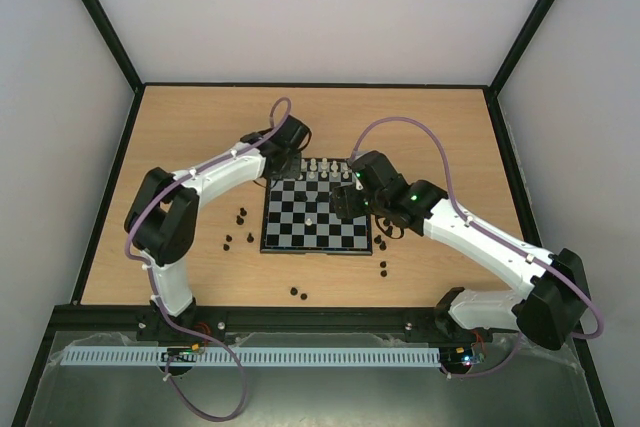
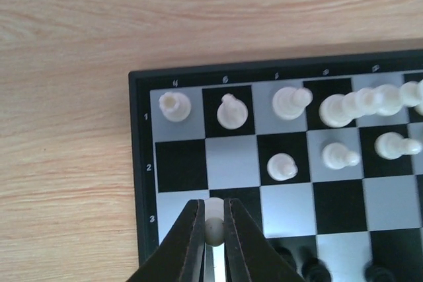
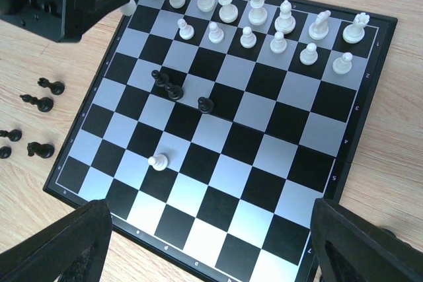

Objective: Set up the chess pieces on the board
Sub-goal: Place the chess piece on the chessboard.

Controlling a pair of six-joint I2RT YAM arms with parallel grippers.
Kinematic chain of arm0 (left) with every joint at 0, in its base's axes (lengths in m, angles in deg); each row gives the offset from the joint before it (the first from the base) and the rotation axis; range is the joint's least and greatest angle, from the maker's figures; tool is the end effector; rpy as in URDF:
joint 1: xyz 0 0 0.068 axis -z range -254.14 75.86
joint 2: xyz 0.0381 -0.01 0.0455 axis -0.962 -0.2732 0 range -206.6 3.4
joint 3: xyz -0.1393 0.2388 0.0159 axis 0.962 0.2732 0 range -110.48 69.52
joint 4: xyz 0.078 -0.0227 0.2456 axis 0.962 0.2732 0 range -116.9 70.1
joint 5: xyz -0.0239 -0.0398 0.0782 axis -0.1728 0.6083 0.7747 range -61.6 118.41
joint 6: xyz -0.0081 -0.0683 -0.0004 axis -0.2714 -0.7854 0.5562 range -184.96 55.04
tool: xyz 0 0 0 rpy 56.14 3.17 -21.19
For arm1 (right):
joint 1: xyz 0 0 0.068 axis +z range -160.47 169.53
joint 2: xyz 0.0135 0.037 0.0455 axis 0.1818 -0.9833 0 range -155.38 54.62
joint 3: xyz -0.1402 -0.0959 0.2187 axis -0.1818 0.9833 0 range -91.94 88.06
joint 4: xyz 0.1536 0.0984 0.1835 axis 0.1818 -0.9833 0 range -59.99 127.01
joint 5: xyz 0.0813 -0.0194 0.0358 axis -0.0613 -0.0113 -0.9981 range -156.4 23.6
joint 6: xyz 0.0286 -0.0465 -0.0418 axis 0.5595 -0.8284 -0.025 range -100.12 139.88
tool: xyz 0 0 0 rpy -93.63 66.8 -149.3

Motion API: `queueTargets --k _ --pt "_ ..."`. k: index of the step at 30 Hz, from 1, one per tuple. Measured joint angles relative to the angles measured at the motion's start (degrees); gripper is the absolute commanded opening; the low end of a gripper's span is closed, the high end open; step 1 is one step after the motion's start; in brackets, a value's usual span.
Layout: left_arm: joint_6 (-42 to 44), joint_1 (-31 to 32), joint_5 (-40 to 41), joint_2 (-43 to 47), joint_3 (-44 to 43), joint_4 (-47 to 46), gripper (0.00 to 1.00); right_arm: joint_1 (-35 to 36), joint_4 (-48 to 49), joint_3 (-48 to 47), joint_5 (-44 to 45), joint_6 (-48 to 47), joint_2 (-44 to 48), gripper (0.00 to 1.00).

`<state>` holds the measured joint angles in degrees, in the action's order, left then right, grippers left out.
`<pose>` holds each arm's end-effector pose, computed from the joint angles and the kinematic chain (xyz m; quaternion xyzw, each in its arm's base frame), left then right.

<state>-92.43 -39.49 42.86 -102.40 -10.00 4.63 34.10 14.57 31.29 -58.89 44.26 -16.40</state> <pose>0.3410 -0.2187 0.2100 0.0249 0.9535 -0.0383 0.2980 0.2086 0.1954 0.2886 -0.1274 0.8831 0.2051 0.4022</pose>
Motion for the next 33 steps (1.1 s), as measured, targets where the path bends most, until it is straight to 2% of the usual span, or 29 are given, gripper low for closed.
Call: queueTargets --k 9,15,33 --pt "-0.07 -3.54 -0.09 0.07 5.38 -1.84 0.08 0.00 0.04 0.04 0.00 0.00 -0.02 0.83" --pt "0.02 -5.35 -0.55 -0.20 5.22 -3.65 0.08 0.00 0.04 0.04 0.00 0.00 -0.35 0.83" --pt "0.13 -5.33 -2.99 -4.26 2.93 -5.90 0.08 -0.02 0.09 0.11 -0.02 0.00 -0.87 0.83"
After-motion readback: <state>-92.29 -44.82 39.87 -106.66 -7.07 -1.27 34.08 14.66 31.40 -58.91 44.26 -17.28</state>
